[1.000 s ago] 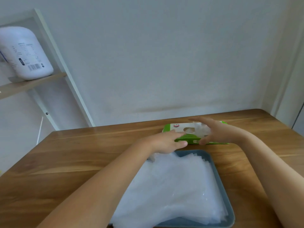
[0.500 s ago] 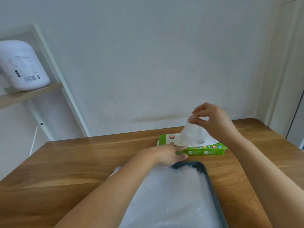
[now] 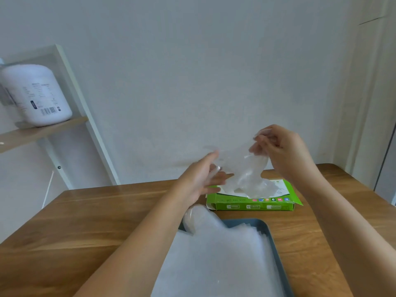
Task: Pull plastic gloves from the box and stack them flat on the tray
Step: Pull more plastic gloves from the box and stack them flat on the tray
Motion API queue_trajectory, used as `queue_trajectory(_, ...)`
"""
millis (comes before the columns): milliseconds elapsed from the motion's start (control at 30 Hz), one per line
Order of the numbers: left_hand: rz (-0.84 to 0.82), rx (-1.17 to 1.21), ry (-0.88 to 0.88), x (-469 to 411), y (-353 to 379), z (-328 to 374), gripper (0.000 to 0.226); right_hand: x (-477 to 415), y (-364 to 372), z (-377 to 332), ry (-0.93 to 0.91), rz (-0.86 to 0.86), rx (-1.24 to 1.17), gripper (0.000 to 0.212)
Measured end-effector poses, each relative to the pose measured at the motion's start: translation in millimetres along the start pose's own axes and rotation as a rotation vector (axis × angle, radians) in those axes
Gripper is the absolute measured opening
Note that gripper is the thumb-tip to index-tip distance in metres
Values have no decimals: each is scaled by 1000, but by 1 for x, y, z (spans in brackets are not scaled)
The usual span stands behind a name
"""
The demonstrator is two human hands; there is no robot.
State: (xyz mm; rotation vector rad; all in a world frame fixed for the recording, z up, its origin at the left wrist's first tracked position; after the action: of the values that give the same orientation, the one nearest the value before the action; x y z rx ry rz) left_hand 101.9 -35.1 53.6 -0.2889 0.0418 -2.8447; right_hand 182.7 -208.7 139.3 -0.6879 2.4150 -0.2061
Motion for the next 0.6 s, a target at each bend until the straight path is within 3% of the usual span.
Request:
queue_trajectory(67,-142,141,-45,1,18,-3,67,0,3,7,52,-26,-67,21)
queue_trajectory(100,-197,176,-39,4,28,-2,73,0,5,9,76,-40,-83,20)
queue_trajectory(300,-253,207,59,-6,53,-2,42,1,12,25,167,-124,-109,20)
queue_trajectory(433,-83,261,191,-16,50,2,8,5,17,35,227,-257,35,16)
queue_trajectory(500,16,275,262,-19,43,5,11,4,4,34,227,-162,70,16)
queue_trajectory(600,88,268,292,-24,37,-1,13,6,-42,31,182,197,-72,14)
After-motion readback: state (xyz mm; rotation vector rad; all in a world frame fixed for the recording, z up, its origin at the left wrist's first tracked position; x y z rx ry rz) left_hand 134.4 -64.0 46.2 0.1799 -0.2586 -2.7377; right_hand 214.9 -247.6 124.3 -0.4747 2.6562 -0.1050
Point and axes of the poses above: each hand's wrist, its own x-axis away from the middle knuckle, its own y-axis out of the palm, z = x × y, the point moved 10 cm from there along -x, towards the middle knuckle, and after that the axes turned 11 degrees about -z, right-handed, at the moved point
